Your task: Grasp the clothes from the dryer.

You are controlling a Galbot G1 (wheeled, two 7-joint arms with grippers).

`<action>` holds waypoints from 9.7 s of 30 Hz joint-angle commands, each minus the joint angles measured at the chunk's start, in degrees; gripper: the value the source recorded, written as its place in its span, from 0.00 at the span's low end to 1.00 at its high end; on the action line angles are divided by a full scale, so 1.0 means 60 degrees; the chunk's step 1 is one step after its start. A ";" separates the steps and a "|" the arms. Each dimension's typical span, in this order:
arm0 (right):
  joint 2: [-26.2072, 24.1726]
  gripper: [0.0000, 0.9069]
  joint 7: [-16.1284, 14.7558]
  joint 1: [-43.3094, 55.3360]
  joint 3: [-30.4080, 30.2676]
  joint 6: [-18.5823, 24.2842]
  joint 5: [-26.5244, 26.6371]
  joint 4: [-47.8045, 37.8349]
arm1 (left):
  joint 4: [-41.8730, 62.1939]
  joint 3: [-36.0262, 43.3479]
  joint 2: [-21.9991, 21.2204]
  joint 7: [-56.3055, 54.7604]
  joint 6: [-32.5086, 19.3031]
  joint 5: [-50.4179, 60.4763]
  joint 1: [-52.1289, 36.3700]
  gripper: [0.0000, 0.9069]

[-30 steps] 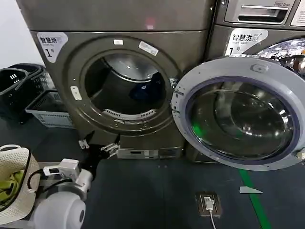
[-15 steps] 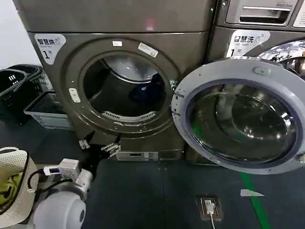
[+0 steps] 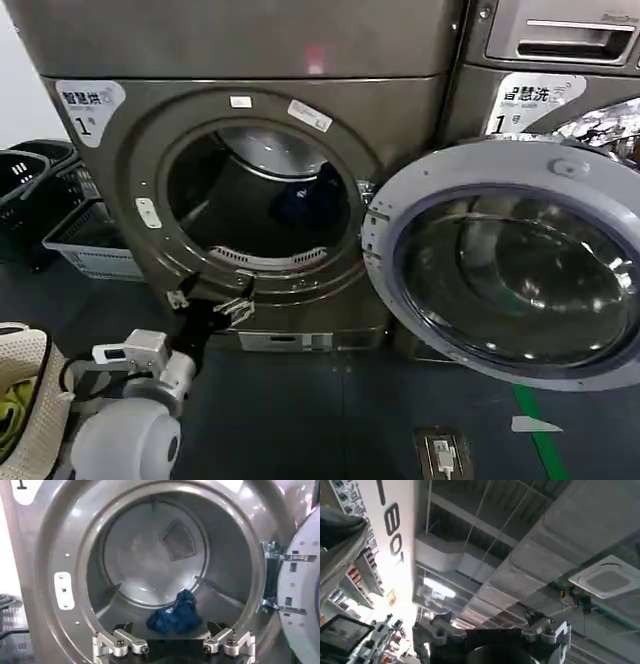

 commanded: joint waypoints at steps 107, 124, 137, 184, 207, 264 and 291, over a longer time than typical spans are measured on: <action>0.0044 1.00 -0.0050 -0.0171 0.0609 0.0304 0.0145 -0.0496 | 0.5803 0.1056 -0.0688 -0.0302 -0.1522 0.0744 -0.4019 1.00; 0.0010 1.00 -0.0058 -0.0169 0.0560 0.0264 0.0190 -0.0383 | 1.0190 0.0776 -0.1323 -0.0281 -0.3009 0.0797 -0.6801 1.00; -0.0056 1.00 -0.0075 -0.0178 0.0602 0.0274 0.0214 -0.0504 | 1.2266 0.0542 -0.1712 -0.0283 -0.3471 0.0993 -0.8049 1.00; -0.0123 1.00 -0.0137 -0.0308 0.0670 0.0269 0.0248 -0.0446 | 1.5673 0.0228 -0.0999 0.8979 -0.7695 1.0499 -1.0686 1.00; -0.0083 1.00 -0.0167 -0.0176 0.0476 0.0324 0.0205 -0.0450 | 1.5968 0.0102 -0.0759 1.1524 -0.6392 0.9600 -1.0755 1.00; 0.0025 1.00 -0.0410 -0.0133 0.0450 0.0370 0.0723 -0.0454 | 1.1367 0.0205 -0.1294 -0.0913 -0.4354 0.0501 -0.8318 0.00; 0.0053 1.00 -0.0213 -0.0204 0.0575 0.0360 0.0832 -0.0407 | 1.0736 -0.0029 -0.1295 -0.2177 -0.4796 0.0091 -0.7555 0.00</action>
